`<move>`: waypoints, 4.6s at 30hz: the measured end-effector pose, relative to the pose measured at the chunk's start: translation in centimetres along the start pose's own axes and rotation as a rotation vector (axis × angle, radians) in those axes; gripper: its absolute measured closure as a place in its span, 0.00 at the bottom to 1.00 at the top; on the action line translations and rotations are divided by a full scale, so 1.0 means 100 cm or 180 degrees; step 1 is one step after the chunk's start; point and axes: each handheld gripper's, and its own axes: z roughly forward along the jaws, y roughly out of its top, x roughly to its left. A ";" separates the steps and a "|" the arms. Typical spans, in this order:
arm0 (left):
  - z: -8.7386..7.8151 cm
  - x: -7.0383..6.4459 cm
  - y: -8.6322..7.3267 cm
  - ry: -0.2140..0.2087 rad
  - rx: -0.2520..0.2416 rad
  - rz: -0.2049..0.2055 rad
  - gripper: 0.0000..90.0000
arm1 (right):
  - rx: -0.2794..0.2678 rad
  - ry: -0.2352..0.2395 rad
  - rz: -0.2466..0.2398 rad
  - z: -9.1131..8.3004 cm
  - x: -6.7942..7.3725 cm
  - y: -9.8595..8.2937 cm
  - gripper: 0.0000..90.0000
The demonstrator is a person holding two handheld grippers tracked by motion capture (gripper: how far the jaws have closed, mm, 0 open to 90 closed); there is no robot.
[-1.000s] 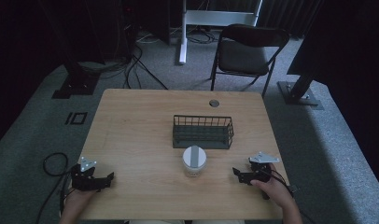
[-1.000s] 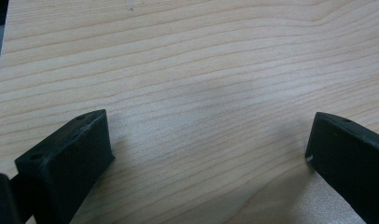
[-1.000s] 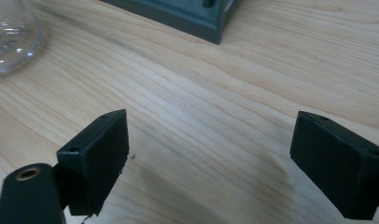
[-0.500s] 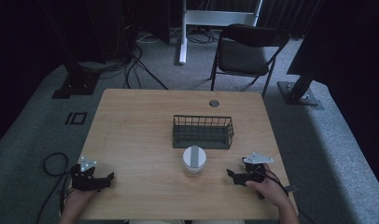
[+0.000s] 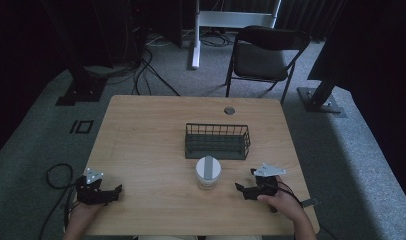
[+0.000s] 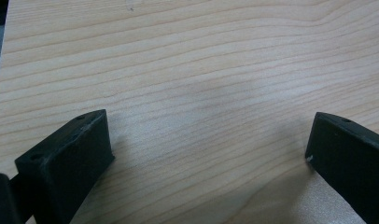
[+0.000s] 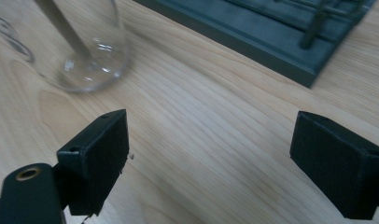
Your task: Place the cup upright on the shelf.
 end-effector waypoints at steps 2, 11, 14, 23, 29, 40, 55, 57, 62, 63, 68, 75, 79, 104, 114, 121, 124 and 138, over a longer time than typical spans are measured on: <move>0.000 0.000 0.000 0.0000 0.0000 0.0000 0.01 | -0.0002 0.0059 -0.0065 0.003 0.005 0.002 0.13; 0.000 0.000 0.000 0.0000 0.0000 0.0002 0.01 | -0.0002 0.0218 -0.0148 0.012 0.017 0.008 0.14; 0.000 0.000 0.000 0.0000 0.0000 0.0001 0.01 | -0.0010 0.0277 -0.0142 0.014 0.022 0.010 0.14; 0.000 0.000 0.000 0.0000 0.0000 0.0000 0.01 | -0.0033 0.0410 -0.0227 0.020 0.033 0.015 0.14; 0.000 0.000 0.000 0.0000 0.0000 0.0002 0.01 | -0.0029 0.0495 -0.0259 0.026 0.039 0.017 0.14; 0.000 0.000 0.000 -0.0003 -0.0001 0.0001 0.01 | -0.0145 0.0625 -0.0302 0.034 0.051 0.028 0.14; 0.000 0.000 0.000 -0.0003 -0.0002 0.0000 0.01 | -0.0304 0.0704 -0.0265 0.049 0.066 0.033 0.14; 0.000 0.000 0.000 -0.0003 -0.0001 0.0001 0.01 | -0.0318 0.0725 -0.0258 0.050 0.067 0.033 0.14; 0.000 0.000 0.000 -0.0003 0.0000 0.0001 0.01 | -0.0381 0.0698 -0.0265 0.051 0.068 0.034 0.14; 0.000 0.000 0.000 -0.0004 -0.0001 0.0001 0.01 | -0.0398 0.0699 -0.0257 0.052 0.068 0.034 0.14; 0.000 0.000 0.000 -0.0003 -0.0002 0.0001 0.01 | -0.0452 0.0697 -0.0238 0.053 0.069 0.036 0.14; 0.000 0.000 0.000 -0.0003 -0.0001 0.0001 0.01 | -0.0509 0.0698 -0.0209 0.055 0.069 0.038 0.14; 0.000 0.000 0.000 -0.0004 -0.0001 0.0001 0.01 | -0.0525 0.0688 -0.0184 0.058 0.069 0.039 0.14; 0.000 0.000 0.000 -0.0003 -0.0001 0.0001 0.01 | -0.0657 0.0547 -0.0067 0.071 0.077 0.039 0.14; 0.000 0.000 0.000 -0.0003 -0.0001 0.0001 0.01 | -0.0686 0.0538 -0.0122 0.073 0.081 0.041 0.16; 0.000 0.000 0.000 -0.0003 -0.0001 0.0000 0.01 | -0.0707 0.0436 -0.0099 0.074 0.085 0.042 0.18; 0.000 0.000 0.000 -0.0003 -0.0001 0.0001 0.01 | -0.0697 0.0419 -0.0136 0.073 0.088 0.042 0.18; 0.000 0.000 0.000 -0.0003 -0.0002 0.0001 0.01 | -0.0762 0.0457 -0.0077 0.066 0.085 0.047 0.19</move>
